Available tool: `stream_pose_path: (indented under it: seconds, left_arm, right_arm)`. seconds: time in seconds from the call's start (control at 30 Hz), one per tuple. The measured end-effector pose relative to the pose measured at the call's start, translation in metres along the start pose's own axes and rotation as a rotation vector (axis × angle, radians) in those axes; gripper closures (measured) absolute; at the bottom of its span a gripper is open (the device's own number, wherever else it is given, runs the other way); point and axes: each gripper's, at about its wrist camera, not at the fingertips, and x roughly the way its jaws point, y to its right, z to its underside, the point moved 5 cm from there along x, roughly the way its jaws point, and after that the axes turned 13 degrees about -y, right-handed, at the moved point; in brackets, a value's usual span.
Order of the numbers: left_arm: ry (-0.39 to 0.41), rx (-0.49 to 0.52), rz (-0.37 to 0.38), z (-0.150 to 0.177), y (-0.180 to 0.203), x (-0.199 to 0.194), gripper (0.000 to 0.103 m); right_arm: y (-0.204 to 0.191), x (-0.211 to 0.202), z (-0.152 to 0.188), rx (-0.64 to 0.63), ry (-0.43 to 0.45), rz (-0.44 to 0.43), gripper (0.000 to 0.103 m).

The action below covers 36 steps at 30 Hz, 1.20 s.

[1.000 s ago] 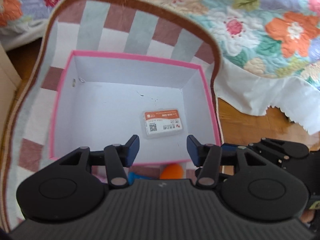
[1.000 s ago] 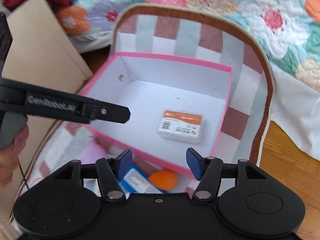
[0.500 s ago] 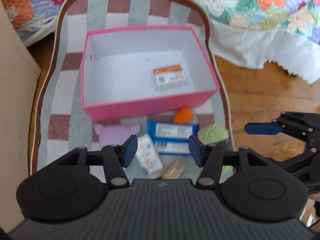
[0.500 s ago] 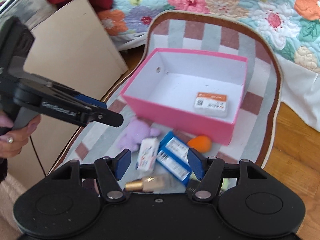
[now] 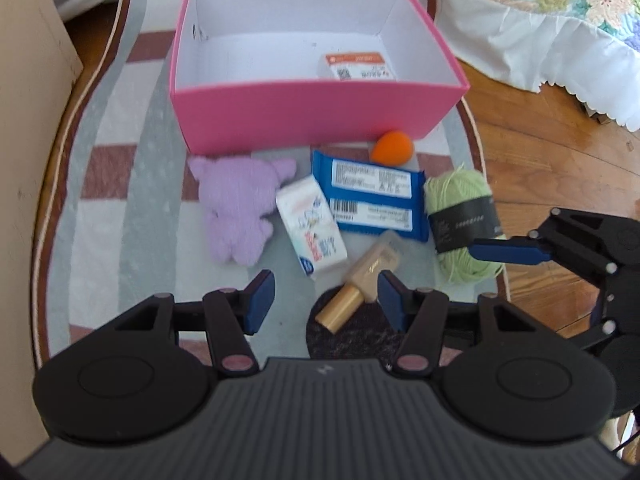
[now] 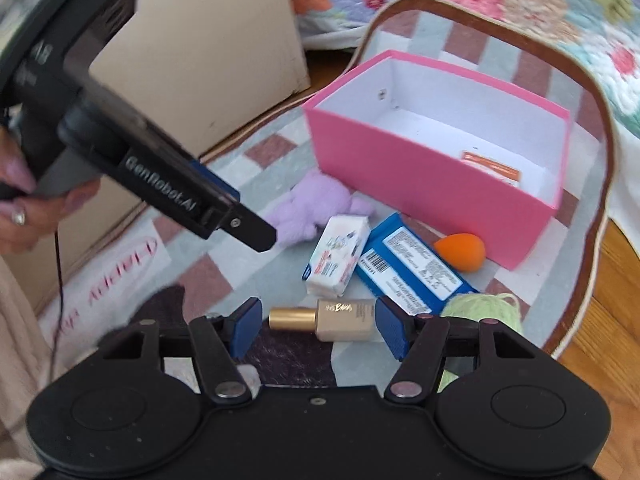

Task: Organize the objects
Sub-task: 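Withdraw the left tool and move it to the gold-capped foundation bottle, then close the left tool on the foundation bottle and lift it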

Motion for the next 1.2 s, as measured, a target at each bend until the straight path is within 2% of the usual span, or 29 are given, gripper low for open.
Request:
stream_pose_path:
  seconds: [0.1, 0.2, 0.3, 0.43, 0.6, 0.77, 0.87, 0.93, 0.97, 1.0, 1.1, 1.2]
  left_arm:
    - [-0.002, -0.034, 0.038, 0.008, -0.004, 0.017, 0.047]
    - [0.000, -0.066, 0.038, 0.012, -0.005, 0.034, 0.047]
    - [-0.022, -0.103, 0.064, 0.015, -0.005, 0.052, 0.047]
    - [-0.017, -0.132, 0.079, 0.019, -0.004, 0.065, 0.047]
    - [0.012, -0.188, 0.123, 0.031, -0.013, 0.074, 0.047]
    - [0.016, -0.215, 0.153, 0.039, -0.015, 0.092, 0.049]
    - [0.036, -0.248, 0.188, 0.040, -0.017, 0.098, 0.054]
    - [0.048, -0.268, 0.193, 0.040, -0.020, 0.101, 0.066]
    - [0.057, -0.270, 0.194, 0.040, -0.021, 0.102, 0.068]
    - [0.072, -0.276, 0.186, 0.040, -0.023, 0.101, 0.070]
    - [0.091, -0.301, 0.210, 0.042, -0.026, 0.100, 0.070]
    - [0.103, -0.312, 0.222, 0.043, -0.028, 0.101, 0.070]
  right_arm:
    - [-0.006, 0.018, 0.006, -0.067, 0.001, 0.051, 0.034]
    - [-0.008, 0.037, 0.013, -0.132, 0.001, 0.112, 0.034]
    - [-0.006, 0.057, 0.019, -0.128, -0.053, 0.137, 0.033]
    - [-0.007, 0.072, 0.026, -0.176, -0.069, 0.201, 0.028]
    - [0.000, 0.087, 0.031, -0.151, -0.065, 0.172, 0.027]
    - [-0.001, 0.100, 0.029, -0.172, -0.035, 0.219, 0.023]
    - [0.000, 0.109, 0.024, -0.181, -0.029, 0.242, 0.023]
    - [0.003, 0.111, 0.020, -0.160, -0.018, 0.239, 0.026]
    - [0.005, 0.110, 0.018, -0.137, -0.021, 0.207, 0.033]
    - [0.007, 0.109, 0.017, -0.107, -0.019, 0.187, 0.033]
    - [0.011, 0.106, 0.018, -0.045, -0.005, 0.153, 0.033]
    - [0.010, 0.106, 0.021, -0.005, -0.001, 0.166, 0.033]
